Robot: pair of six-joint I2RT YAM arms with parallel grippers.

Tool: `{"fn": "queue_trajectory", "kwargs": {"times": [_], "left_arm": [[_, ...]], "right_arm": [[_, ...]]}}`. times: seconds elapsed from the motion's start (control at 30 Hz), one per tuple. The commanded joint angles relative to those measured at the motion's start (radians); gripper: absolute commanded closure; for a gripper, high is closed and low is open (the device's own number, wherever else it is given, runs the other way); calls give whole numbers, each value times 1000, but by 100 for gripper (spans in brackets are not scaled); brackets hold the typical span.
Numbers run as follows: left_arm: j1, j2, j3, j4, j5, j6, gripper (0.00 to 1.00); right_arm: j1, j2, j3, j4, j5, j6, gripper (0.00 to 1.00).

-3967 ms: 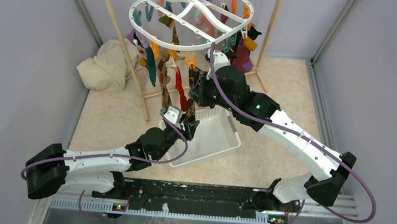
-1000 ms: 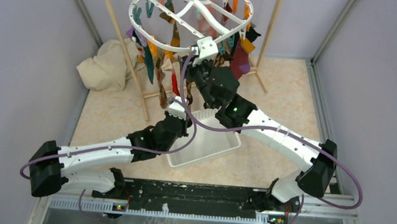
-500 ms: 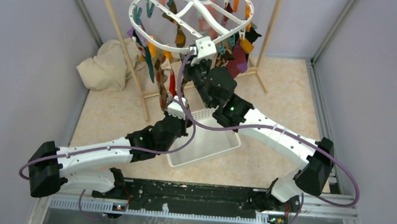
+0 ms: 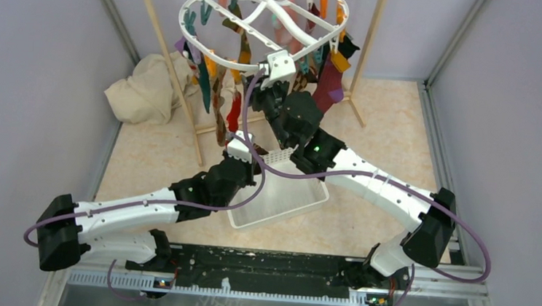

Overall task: Remove the socks clipped to the hanger
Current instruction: Remove the sock from the hanger, then place the sock in the bin.

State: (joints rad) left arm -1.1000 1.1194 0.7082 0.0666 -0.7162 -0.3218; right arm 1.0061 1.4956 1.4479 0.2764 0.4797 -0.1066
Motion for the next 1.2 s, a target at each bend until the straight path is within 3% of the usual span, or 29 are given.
{"fn": "queue_trajectory", "kwargs": {"times": [0.0,0.23,0.4,0.67,0.83,1.17], "left_arm": [[-8,-32,29,-7,23,2,100],[-8,-41,141,-120,119,4,100],[-8,-51,236,-207,205,-4,100],[-8,-50,315,-260,368,-52,100],[-8,-42,274,-222,415,-89,100],[-8,-20,30,-7,410,-212,98]], "right_arm": [[9,-54,-7,14,38,26,38],[9,-182,-153,-36,66,91,18],[8,-337,-290,-84,112,167,11],[6,-587,-441,-213,223,236,8],[5,-661,-474,-268,254,250,7],[3,-696,-531,-338,252,299,6]]}}
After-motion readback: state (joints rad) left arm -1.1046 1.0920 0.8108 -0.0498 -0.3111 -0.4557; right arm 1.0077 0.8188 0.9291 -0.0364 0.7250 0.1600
